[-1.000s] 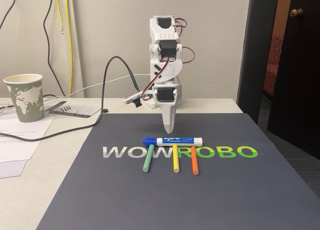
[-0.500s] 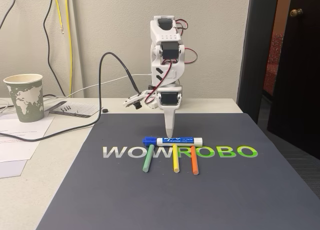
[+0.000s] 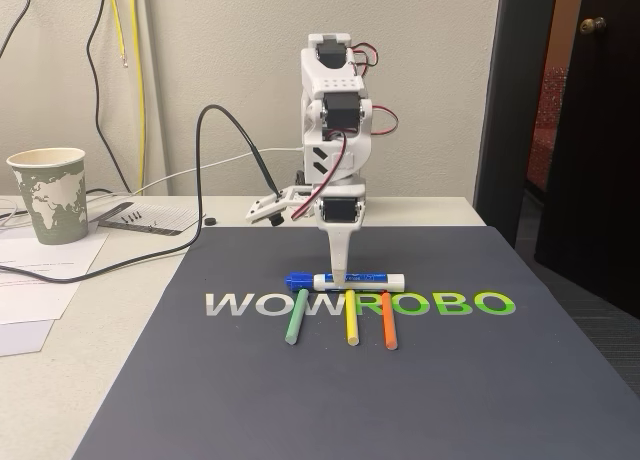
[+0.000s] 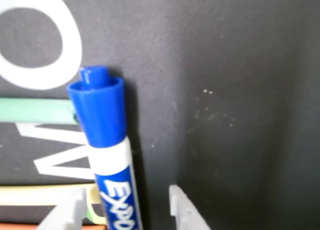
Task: Pick up the blue marker.
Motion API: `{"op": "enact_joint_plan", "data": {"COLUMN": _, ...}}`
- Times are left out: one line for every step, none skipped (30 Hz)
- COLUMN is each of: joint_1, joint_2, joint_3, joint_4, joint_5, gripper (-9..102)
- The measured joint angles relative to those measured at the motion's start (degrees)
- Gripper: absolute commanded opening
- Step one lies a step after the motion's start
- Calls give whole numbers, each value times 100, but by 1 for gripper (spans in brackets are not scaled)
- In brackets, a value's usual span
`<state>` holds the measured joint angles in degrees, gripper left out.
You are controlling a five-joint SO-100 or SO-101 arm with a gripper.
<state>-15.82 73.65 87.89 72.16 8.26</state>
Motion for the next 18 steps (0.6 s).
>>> {"op": "enact_joint_plan", "data": {"joint_1": -9, "joint_2": -9, "joint_3": 0, "joint_4": 35, "joint_5": 0, "gripper": 23}}
{"op": "enact_joint_plan", "data": {"joint_1": -18, "joint_2": -18, "joint_3": 0, "joint_4": 35, "joint_5": 0, "gripper": 23}}
{"op": "enact_joint_plan", "data": {"joint_1": -18, "joint_2": -18, "joint_3": 0, "joint_4": 18, "joint_5": 0, "gripper": 23}}
{"op": "enact_joint_plan", "data": {"joint_1": -18, "joint_2": -26, "joint_3": 0, "joint_4": 18, "joint_5": 0, "gripper": 23}}
{"op": "enact_joint_plan", "data": {"joint_1": -18, "joint_2": -26, "joint_3": -18, "joint_4": 18, "joint_5": 0, "gripper": 23}}
{"op": "enact_joint_plan", "data": {"joint_1": -18, "joint_2": -44, "joint_3": -35, "joint_4": 18, "joint_5": 0, "gripper": 23}}
{"op": "enact_joint_plan", "data": {"joint_1": -18, "joint_2": -70, "joint_3": -62, "joint_4": 26, "joint_5": 0, "gripper": 23}}
{"op": "enact_joint_plan", "data": {"joint_1": -18, "joint_2": -105, "joint_3": -97, "joint_4": 18, "joint_5": 0, "gripper": 23}}
{"op": "enact_joint_plan", "data": {"joint_1": -18, "joint_2": -158, "joint_3": -149, "joint_4": 70, "joint_5": 0, "gripper": 23}}
{"op": "enact_joint_plan", "data": {"joint_1": -18, "joint_2": -229, "joint_3": -246, "joint_4": 158, "joint_5": 9, "gripper": 23}}
{"op": "enact_joint_plan", "data": {"joint_1": -18, "joint_2": -316, "joint_3": -343, "joint_4": 211, "joint_5": 26, "gripper": 23}}
{"op": "enact_joint_plan", "data": {"joint_1": -18, "joint_2": -387, "joint_3": -439, "joint_4": 264, "joint_5": 35, "gripper": 23}}
{"op": "enact_joint_plan", "data": {"joint_1": -18, "joint_2": -457, "joint_3": -536, "joint_4": 316, "joint_5": 53, "gripper": 23}}
{"op": "enact_joint_plan", "data": {"joint_1": -18, "joint_2": -483, "joint_3": -598, "joint_4": 360, "joint_5": 53, "gripper": 23}}
{"op": "enact_joint_plan", "data": {"joint_1": -18, "joint_2": -492, "joint_3": -633, "joint_4": 387, "joint_5": 62, "gripper": 23}}
{"op": "enact_joint_plan", "data": {"joint_1": -18, "joint_2": -492, "joint_3": -659, "joint_4": 396, "joint_5": 79, "gripper": 23}}
{"op": "enact_joint_plan", "data": {"joint_1": -18, "joint_2": -492, "joint_3": -677, "joint_4": 396, "joint_5": 79, "gripper": 23}}
{"op": "enact_joint_plan", "data": {"joint_1": -18, "joint_2": -510, "joint_3": -703, "joint_4": 396, "joint_5": 79, "gripper": 23}}
